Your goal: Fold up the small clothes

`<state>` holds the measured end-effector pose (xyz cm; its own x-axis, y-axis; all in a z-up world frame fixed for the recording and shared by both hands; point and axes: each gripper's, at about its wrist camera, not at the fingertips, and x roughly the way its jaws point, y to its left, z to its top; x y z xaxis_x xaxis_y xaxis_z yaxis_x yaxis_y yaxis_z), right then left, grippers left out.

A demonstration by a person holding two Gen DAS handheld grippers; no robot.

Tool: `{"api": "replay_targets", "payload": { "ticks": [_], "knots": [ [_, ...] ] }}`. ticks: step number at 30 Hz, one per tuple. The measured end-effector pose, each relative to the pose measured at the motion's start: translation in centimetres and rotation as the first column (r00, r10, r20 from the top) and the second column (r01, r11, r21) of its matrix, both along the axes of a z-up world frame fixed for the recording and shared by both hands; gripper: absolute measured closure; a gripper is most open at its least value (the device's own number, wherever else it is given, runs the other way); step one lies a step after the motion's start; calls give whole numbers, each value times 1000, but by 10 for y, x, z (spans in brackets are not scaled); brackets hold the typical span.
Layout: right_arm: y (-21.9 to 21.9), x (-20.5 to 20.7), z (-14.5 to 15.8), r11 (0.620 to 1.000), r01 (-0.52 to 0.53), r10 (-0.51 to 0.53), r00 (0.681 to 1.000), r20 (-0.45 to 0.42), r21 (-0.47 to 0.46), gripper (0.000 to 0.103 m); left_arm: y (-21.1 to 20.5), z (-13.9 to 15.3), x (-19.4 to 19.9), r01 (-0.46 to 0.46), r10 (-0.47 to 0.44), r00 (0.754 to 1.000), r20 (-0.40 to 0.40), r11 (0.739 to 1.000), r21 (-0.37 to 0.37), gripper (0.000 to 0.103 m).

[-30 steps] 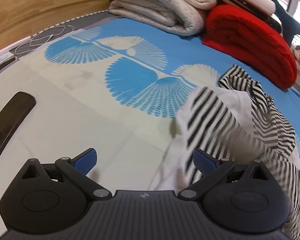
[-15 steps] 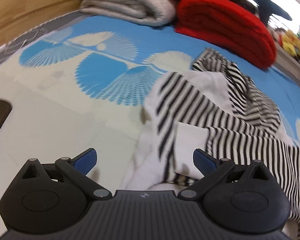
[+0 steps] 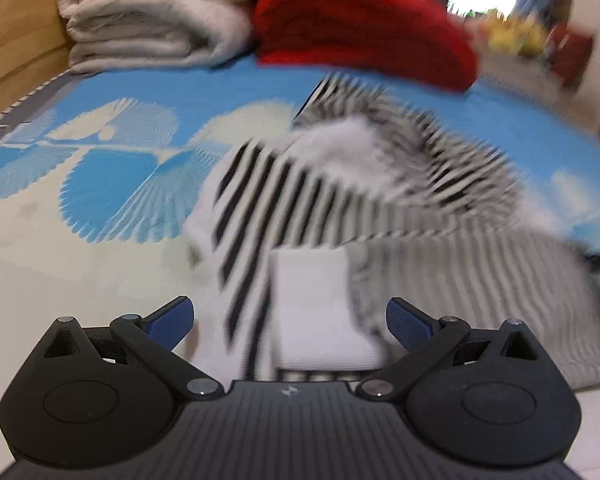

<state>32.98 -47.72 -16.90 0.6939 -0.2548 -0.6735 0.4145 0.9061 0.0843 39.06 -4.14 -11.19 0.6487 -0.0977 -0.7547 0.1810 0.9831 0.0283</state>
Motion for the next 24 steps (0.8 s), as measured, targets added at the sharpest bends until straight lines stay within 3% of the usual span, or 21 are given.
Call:
{"api": "replay_targets", "payload": {
  "ticks": [2, 6, 8, 10, 15, 19, 24],
  "knots": [
    [-5, -4, 7, 999, 13, -13, 1000, 6, 31, 92, -4, -18, 12, -59, 66, 997, -49, 991, 120, 0],
    [-15, -17, 26, 990, 75, -76, 997, -3, 123, 71, 4, -14, 19, -119, 124, 989, -86, 991, 64, 0],
    [-13, -32, 46, 986, 68, -72, 997, 26, 151, 60, 6, 0, 13, -116, 117, 992, -48, 993, 18, 0],
    [-5, -49, 72, 985, 62, -69, 997, 40, 163, 41, 6, 13, 4, -95, 95, 995, -4, 996, 1, 0],
    [27, -115, 114, 972, 30, -48, 996, 72, 233, 19, 0, 29, -18, -26, 24, 997, 68, 999, 29, 0],
    [59, -156, 107, 976, -22, 0, 995, 103, 217, 15, -1, 32, -32, 13, -17, 996, 83, 999, 50, 0],
    [78, -151, 88, 992, -57, 52, 998, 46, 112, 15, 2, 35, -43, 31, -36, 995, 97, 998, 53, 0]
  ]
}}
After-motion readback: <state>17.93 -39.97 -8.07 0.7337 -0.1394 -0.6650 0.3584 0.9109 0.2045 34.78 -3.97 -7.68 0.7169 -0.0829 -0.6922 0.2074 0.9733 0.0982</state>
